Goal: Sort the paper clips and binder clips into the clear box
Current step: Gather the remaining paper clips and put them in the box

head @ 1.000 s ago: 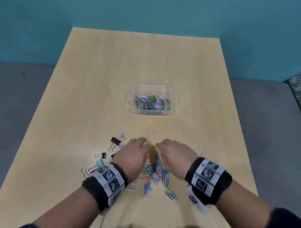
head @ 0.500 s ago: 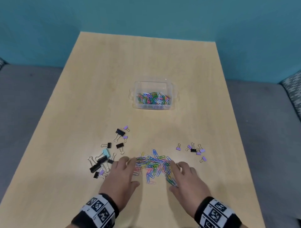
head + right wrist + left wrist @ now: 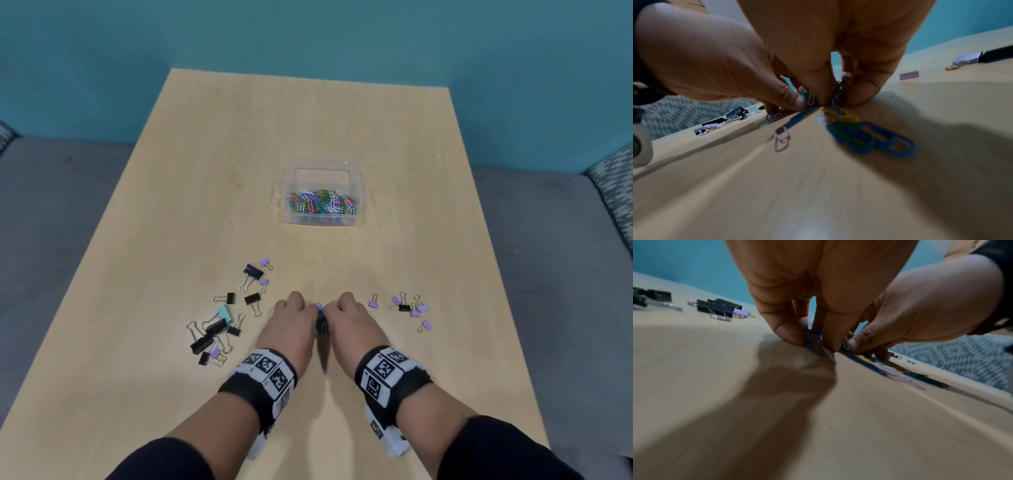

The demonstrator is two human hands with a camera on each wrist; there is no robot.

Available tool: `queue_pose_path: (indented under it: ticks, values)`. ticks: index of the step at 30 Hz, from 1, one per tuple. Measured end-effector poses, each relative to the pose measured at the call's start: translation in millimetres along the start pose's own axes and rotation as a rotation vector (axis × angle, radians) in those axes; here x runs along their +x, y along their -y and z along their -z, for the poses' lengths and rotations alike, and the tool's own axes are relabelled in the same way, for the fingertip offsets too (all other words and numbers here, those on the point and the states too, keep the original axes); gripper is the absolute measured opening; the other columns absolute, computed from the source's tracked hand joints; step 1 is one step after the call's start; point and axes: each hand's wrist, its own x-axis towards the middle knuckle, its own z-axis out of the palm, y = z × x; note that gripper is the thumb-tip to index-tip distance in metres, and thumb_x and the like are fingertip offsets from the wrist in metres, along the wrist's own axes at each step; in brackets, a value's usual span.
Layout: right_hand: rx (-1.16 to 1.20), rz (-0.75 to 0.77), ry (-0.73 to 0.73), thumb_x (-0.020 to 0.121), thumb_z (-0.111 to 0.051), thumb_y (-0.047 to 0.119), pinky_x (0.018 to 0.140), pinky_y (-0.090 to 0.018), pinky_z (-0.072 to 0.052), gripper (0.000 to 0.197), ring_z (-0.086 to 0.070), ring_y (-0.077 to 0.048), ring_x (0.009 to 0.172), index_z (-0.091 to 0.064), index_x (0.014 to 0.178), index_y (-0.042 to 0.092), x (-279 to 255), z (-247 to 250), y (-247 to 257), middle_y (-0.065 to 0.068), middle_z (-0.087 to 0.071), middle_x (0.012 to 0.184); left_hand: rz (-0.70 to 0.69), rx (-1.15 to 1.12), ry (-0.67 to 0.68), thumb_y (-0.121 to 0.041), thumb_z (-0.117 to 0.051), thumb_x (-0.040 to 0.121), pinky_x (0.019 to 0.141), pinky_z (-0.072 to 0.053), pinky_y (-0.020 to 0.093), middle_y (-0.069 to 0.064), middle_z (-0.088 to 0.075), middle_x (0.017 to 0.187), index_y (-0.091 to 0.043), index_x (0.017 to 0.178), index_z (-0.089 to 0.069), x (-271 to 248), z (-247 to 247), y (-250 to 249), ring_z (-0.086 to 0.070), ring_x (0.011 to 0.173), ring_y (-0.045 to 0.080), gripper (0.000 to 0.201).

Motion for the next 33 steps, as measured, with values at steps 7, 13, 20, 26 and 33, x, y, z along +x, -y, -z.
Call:
queue_pose_path:
  ticks: [7, 13, 20, 26, 33]
  values:
    - [-0.054, 0.032, 0.055, 0.072, -0.044, -0.01, 0.061, -0.032, -0.03, 0.036, -0.035, -0.021, 0.075, -0.046, 0.099, 0.014, -5.7, 17.8, -3.6, -0.006, -0.04, 0.102, -0.005, 0.067, 0.037, -0.015, -0.05, 0.09, 0.06, -0.026, 0.03, -0.002, -0.034, 0.088, -0.019, 0.091, -0.049, 2.4, 3.6, 2.6, -0.033, 0.071, 0.018, 0.004]
    - [-0.069, 0.033, 0.082, 0.073, -0.044, -0.014, 0.046, -0.027, -0.014, 0.036, -0.025, -0.013, 0.056, -0.032, 0.084, 0.019, -9.7, 29.9, -5.1, -0.001, -0.03, 0.089, -0.051, 0.055, -0.006, -0.022, -0.055, 0.092, 0.057, -0.028, 0.031, -0.003, -0.033, 0.08, -0.015, 0.082, -0.055, -1.7, 2.0, 7.0, -0.034, 0.064, 0.018, 0.012]
    - [-0.071, 0.092, 0.114, 0.084, -0.048, -0.004, 0.044, -0.028, -0.019, 0.03, -0.033, -0.016, 0.052, -0.031, 0.075, 0.019, -3.6, 27.6, -18.5, 0.004, -0.027, 0.074, -0.043, 0.011, 0.082, -0.034, -0.047, 0.095, 0.065, -0.045, 0.035, -0.001, -0.047, 0.086, -0.016, 0.079, -0.054, -5.5, 16.9, 10.7, -0.051, 0.072, 0.022, 0.026]
    - [-0.036, 0.189, 0.218, 0.091, -0.045, 0.007, 0.062, -0.035, -0.037, 0.011, -0.05, -0.027, 0.074, -0.045, 0.082, 0.014, 7.3, 62.3, -23.1, -0.005, -0.048, 0.085, -0.061, -0.068, 0.213, -0.039, -0.049, 0.093, 0.072, -0.045, 0.032, -0.003, -0.052, 0.09, -0.02, 0.087, -0.066, 5.9, 54.1, 12.3, -0.056, 0.08, 0.017, 0.026]
    - [0.104, 0.157, -0.009, 0.084, -0.055, 0.013, 0.065, -0.034, -0.045, 0.01, -0.055, -0.026, 0.074, -0.058, 0.077, 0.018, 82.5, 138.6, -24.9, -0.004, -0.061, 0.08, -0.037, -0.228, -0.061, -0.032, -0.062, 0.087, 0.072, -0.046, 0.037, 0.006, -0.063, 0.083, -0.018, 0.084, -0.072, 88.1, 122.6, 18.5, -0.059, 0.081, 0.025, 0.018]
